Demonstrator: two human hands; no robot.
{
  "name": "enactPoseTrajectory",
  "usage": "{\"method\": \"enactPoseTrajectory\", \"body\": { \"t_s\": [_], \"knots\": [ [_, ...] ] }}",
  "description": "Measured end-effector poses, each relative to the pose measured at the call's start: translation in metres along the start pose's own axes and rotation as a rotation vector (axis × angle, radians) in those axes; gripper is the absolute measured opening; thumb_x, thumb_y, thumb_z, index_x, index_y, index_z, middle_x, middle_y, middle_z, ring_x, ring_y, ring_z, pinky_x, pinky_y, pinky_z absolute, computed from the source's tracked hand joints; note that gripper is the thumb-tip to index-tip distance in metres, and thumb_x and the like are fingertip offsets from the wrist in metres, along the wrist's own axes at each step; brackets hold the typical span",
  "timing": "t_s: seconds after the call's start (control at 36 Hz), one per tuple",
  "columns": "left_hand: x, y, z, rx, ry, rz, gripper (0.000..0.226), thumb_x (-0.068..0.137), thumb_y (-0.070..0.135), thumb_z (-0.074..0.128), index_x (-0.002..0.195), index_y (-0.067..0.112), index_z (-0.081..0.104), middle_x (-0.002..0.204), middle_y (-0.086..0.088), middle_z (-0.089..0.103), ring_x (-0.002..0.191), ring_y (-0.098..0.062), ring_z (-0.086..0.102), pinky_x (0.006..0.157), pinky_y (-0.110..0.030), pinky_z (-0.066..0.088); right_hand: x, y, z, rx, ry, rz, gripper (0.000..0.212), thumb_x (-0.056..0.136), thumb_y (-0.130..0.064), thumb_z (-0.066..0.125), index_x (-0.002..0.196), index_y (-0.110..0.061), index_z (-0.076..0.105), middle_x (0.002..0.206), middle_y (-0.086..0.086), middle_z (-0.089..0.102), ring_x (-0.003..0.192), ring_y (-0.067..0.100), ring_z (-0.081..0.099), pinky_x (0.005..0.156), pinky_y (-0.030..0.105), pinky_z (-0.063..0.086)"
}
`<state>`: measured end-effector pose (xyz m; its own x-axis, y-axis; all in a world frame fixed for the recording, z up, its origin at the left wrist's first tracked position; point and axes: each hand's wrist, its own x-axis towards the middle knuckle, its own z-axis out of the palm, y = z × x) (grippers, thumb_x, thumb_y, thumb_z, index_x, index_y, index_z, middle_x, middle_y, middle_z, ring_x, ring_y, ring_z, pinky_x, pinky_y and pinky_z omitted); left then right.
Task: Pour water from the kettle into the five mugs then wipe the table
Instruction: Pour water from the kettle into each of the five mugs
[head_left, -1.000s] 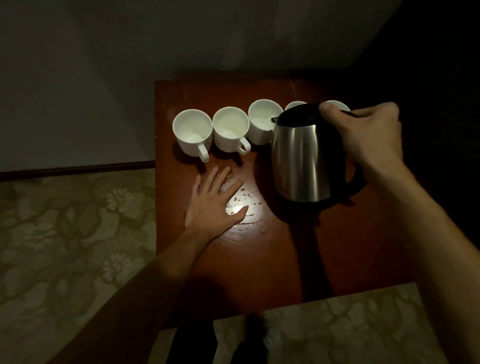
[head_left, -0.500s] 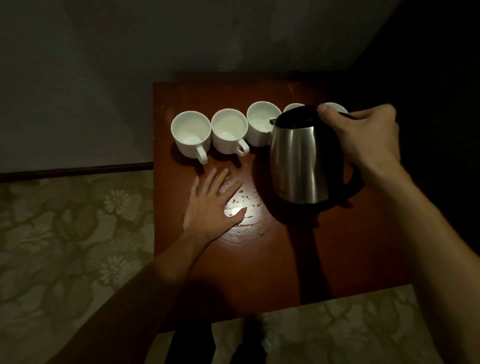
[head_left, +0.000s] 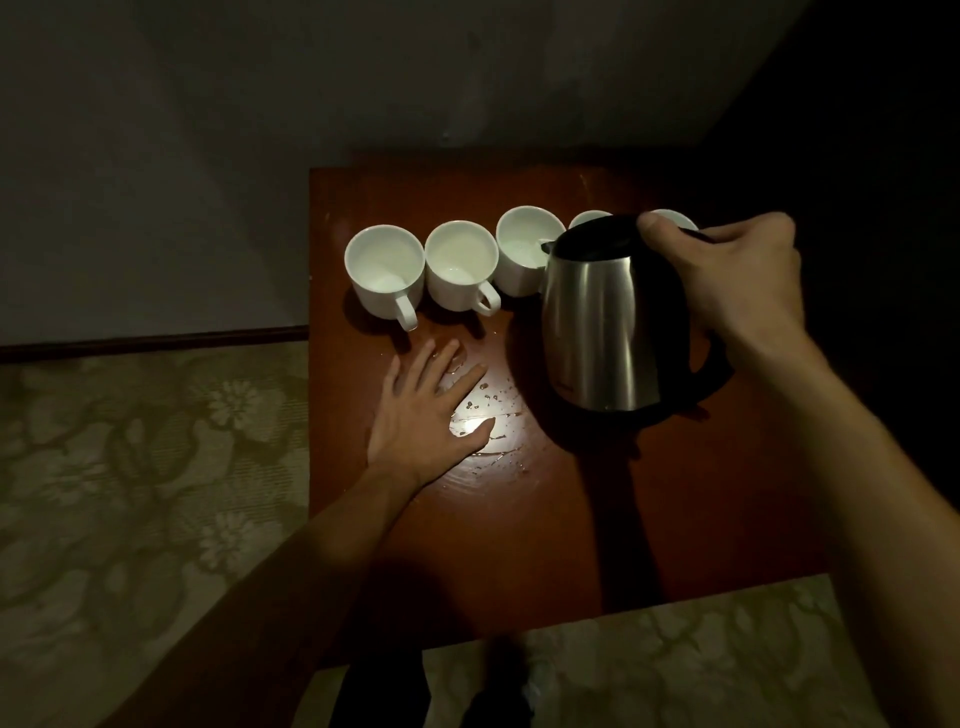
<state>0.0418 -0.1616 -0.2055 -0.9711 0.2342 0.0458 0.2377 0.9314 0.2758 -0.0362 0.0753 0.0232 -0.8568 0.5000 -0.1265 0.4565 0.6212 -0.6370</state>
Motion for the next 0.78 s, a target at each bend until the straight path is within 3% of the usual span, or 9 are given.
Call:
{"method": "enactPoseTrajectory", "body": {
  "t_s": [0.11, 0.19, 0.28, 0.33, 0.44, 0.58, 0.69, 0.78],
  "knots": [
    [0.0, 0.0, 0.0, 0.011, 0.005, 0.001, 0.072, 0.092, 0.076, 0.041, 0.156, 0.044, 0.035, 0.17, 0.0, 0.022, 0.158, -0.022, 0.01, 0.124, -0.051, -0.003, -0.002, -0.003, -0.002, -0.02, -0.002, 0.004, 0.075, 0.086, -0.068, 0.08, 0.134, -0.012, 0.061, 0.13, 0.007, 0.071, 0.116, 0.026, 0.072, 0.099, 0.052, 0.062],
    [0.0, 0.0, 0.0, 0.014, -0.002, -0.002, 0.072, 0.092, 0.076, 0.04, 0.157, 0.045, 0.034, 0.17, 0.001, 0.02, 0.159, -0.022, 0.009, 0.124, -0.05, -0.004, -0.002, -0.003, -0.001, -0.015, -0.02, -0.013, 0.068, 0.088, -0.066, 0.079, 0.126, -0.011, 0.069, 0.123, 0.005, 0.075, 0.11, 0.024, 0.075, 0.096, 0.051, 0.063],
    [0.0, 0.001, -0.001, 0.013, -0.009, -0.006, 0.072, 0.092, 0.077, 0.039, 0.157, 0.046, 0.032, 0.171, 0.002, 0.019, 0.159, -0.021, 0.008, 0.124, -0.05, -0.005, 0.0, -0.001, -0.001, -0.02, -0.027, -0.033, 0.056, 0.085, -0.071, 0.078, 0.106, -0.018, 0.076, 0.112, 0.002, 0.079, 0.102, 0.022, 0.077, 0.092, 0.051, 0.065],
    [0.0, 0.001, -0.001, 0.017, -0.015, -0.006, 0.072, 0.092, 0.077, 0.038, 0.157, 0.046, 0.031, 0.171, 0.001, 0.018, 0.159, -0.022, 0.007, 0.123, -0.05, -0.005, 0.001, 0.0, -0.002, -0.034, -0.039, -0.039, 0.045, 0.086, -0.069, 0.079, 0.091, -0.025, 0.069, 0.109, -0.001, 0.075, 0.104, 0.022, 0.077, 0.093, 0.049, 0.065],
    [0.0, 0.0, 0.0, 0.017, -0.004, -0.004, 0.072, 0.092, 0.077, 0.04, 0.157, 0.045, 0.033, 0.171, 0.001, 0.019, 0.159, -0.022, 0.008, 0.124, -0.05, -0.005, 0.004, 0.002, 0.0, -0.01, -0.02, -0.03, 0.08, 0.076, -0.08, 0.075, 0.122, -0.014, 0.074, 0.118, 0.003, 0.077, 0.105, 0.021, 0.077, 0.092, 0.049, 0.065],
    [0.0, -0.001, 0.002, 0.001, -0.014, -0.007, 0.073, 0.092, 0.077, 0.04, 0.157, 0.046, 0.032, 0.171, 0.002, 0.017, 0.159, -0.021, 0.007, 0.125, -0.053, -0.001, 0.007, 0.006, 0.001, -0.013, -0.017, -0.051, 0.079, 0.08, -0.077, 0.076, 0.127, -0.013, 0.075, 0.116, 0.004, 0.079, 0.101, 0.021, 0.078, 0.089, 0.049, 0.066],
    [0.0, -0.001, 0.003, 0.016, -0.018, -0.005, 0.073, 0.092, 0.078, 0.038, 0.157, 0.046, 0.031, 0.171, 0.001, 0.016, 0.159, -0.022, 0.006, 0.124, -0.052, -0.004, 0.009, 0.007, 0.002, 0.0, -0.016, -0.053, 0.11, 0.053, -0.098, 0.062, 0.126, -0.016, 0.075, 0.115, 0.002, 0.079, 0.099, 0.02, 0.078, 0.087, 0.048, 0.067],
    [0.0, -0.001, 0.002, 0.017, -0.017, -0.005, 0.073, 0.092, 0.078, 0.038, 0.157, 0.046, 0.03, 0.171, 0.001, 0.017, 0.159, -0.022, 0.006, 0.124, -0.051, -0.005, 0.008, 0.008, 0.002, 0.005, -0.02, -0.058, 0.109, 0.051, -0.097, 0.061, 0.124, -0.017, 0.075, 0.116, 0.002, 0.078, 0.102, 0.021, 0.077, 0.088, 0.049, 0.066]
  ]
}}
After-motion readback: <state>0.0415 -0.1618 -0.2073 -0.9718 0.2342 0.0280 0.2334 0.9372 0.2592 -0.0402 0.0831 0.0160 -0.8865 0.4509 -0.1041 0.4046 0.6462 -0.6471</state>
